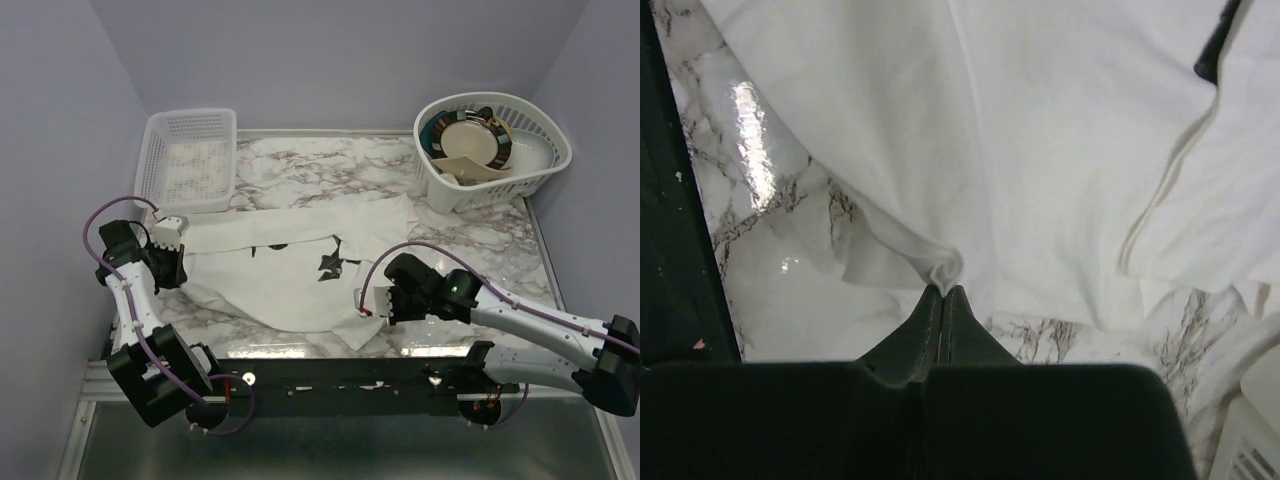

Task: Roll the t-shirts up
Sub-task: Fold the T-shirt at the center of the board.

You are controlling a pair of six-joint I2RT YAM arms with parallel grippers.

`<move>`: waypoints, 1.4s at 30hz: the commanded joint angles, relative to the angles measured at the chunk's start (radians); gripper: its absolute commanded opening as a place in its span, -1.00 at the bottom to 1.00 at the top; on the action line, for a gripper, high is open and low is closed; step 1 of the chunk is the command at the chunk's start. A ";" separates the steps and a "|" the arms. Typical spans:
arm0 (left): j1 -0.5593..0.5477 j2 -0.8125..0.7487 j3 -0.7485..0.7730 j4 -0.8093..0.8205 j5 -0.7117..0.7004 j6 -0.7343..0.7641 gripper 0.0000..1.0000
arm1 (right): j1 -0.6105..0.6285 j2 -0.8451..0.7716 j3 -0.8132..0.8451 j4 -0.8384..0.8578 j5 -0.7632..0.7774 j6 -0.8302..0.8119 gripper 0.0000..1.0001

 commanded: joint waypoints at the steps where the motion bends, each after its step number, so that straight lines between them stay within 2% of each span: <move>1: 0.055 -0.013 0.005 -0.074 0.036 0.046 -1.00 | -0.044 -0.079 0.045 -0.103 0.127 0.117 -0.99; 8: 0.115 -0.009 0.011 -0.117 0.076 0.102 -1.00 | -0.116 -0.134 0.084 -0.112 0.220 0.174 -0.99; 16: 0.126 -0.042 0.002 -0.087 0.062 0.076 -1.00 | -0.242 -0.093 0.154 -0.025 0.242 0.074 -0.99; 28: 0.127 -0.069 0.014 0.045 0.039 -0.045 -1.00 | -0.251 0.103 0.359 0.041 0.155 -0.167 -0.99; 42: 0.127 -0.056 0.002 0.214 -0.031 -0.114 -1.00 | -0.274 0.211 0.400 0.172 0.139 -0.317 -0.99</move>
